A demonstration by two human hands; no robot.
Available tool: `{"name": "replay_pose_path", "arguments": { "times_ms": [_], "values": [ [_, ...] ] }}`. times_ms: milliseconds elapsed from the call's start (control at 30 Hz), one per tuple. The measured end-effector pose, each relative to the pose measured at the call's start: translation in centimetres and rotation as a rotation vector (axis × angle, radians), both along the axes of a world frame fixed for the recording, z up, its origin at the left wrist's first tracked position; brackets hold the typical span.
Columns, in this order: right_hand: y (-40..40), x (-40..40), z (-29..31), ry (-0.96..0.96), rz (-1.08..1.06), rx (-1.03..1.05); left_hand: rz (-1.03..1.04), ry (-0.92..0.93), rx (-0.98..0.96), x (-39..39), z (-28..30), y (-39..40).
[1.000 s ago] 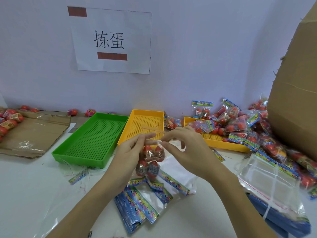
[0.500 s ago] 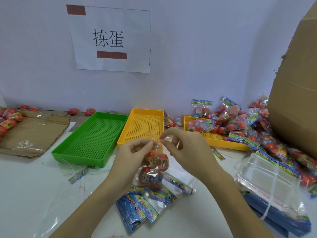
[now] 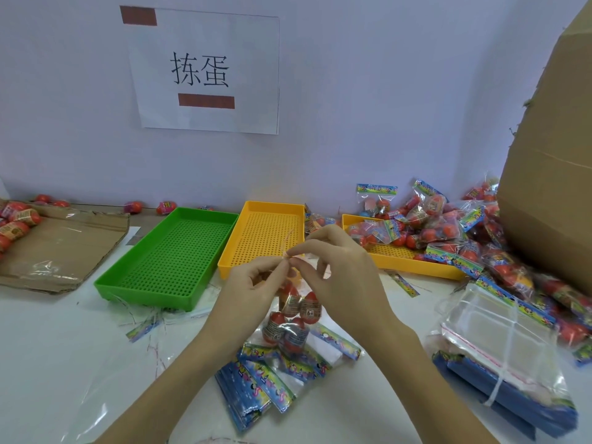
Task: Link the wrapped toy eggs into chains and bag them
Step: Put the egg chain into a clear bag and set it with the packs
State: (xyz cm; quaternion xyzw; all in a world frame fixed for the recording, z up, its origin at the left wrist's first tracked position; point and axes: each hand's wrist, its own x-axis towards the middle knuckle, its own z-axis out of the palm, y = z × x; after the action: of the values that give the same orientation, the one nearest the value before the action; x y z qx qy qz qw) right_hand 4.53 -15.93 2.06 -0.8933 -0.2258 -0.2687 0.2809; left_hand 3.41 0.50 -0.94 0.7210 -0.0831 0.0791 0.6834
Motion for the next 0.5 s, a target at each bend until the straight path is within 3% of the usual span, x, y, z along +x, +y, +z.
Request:
{"name": "replay_pose_path", "arguments": {
  "times_ms": [300, 500],
  "values": [
    [0.09, 0.22, -0.25, 0.057, 0.027, 0.009, 0.023, -0.140, 0.208, -0.02, -0.22, 0.35],
    [-0.52, 0.52, 0.00, -0.015, 0.131, -0.043, 0.035, -0.245, 0.342, -0.04, -0.18, 0.71]
  ]
}}
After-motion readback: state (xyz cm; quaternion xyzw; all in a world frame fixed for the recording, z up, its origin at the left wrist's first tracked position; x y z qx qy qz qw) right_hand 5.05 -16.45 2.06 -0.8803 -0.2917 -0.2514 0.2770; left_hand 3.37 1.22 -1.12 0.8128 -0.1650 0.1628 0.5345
